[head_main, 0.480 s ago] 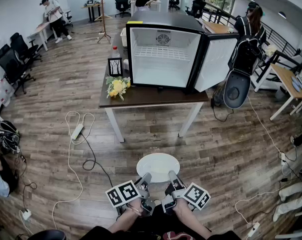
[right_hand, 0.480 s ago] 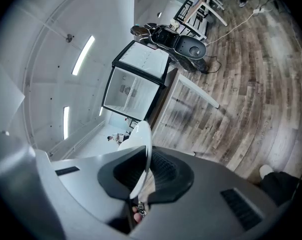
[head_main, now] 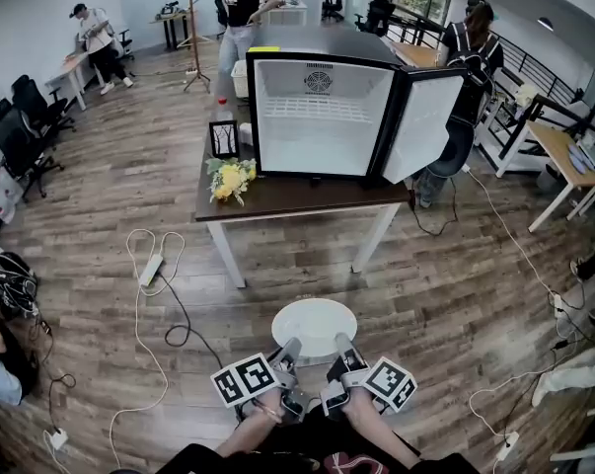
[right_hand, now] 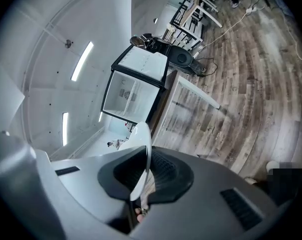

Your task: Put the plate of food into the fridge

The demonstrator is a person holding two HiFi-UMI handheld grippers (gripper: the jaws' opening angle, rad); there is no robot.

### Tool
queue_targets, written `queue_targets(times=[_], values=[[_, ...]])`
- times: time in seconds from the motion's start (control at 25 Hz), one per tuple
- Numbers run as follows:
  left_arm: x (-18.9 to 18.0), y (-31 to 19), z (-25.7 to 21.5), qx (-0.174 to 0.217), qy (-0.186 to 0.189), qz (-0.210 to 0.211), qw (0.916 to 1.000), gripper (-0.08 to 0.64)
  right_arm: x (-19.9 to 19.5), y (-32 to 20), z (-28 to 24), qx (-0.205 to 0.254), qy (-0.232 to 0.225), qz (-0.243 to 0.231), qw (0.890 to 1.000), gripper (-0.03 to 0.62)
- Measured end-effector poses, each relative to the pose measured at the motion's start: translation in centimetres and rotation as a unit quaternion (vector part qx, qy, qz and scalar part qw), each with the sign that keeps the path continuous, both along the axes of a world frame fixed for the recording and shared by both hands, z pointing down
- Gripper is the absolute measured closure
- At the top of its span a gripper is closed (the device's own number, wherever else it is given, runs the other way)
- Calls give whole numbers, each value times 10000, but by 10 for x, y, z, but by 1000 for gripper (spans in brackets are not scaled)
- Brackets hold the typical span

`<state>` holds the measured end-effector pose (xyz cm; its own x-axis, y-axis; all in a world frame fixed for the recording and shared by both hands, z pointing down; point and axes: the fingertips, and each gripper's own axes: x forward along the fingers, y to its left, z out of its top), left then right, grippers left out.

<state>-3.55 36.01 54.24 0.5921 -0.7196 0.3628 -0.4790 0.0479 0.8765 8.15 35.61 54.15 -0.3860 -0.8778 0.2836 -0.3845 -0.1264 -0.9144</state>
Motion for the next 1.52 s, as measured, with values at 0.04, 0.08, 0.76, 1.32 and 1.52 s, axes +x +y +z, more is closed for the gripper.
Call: queue_targets(times=[0.04,0.08,0.76,1.32,1.52], values=[[-2,-3,0,19,-8,19,10000,517,-2,-2,0,6,-24,33,10000,563],[-4,-5,0,25,-7,35,10000,517,-4,-5,0,8,-35,58,10000,563],[-26,-50,0,93,-4,405,9991,518,-25,-45,4,21,-233,348,9991,565],[0,-165,-8,177,-45,79,9998,517,0,-169,-3,47,-285,-75,9996,565],[16,-206,-9,154,-46,-91,9998,517,14,-215,-5,40,-307,-272,9991,565]])
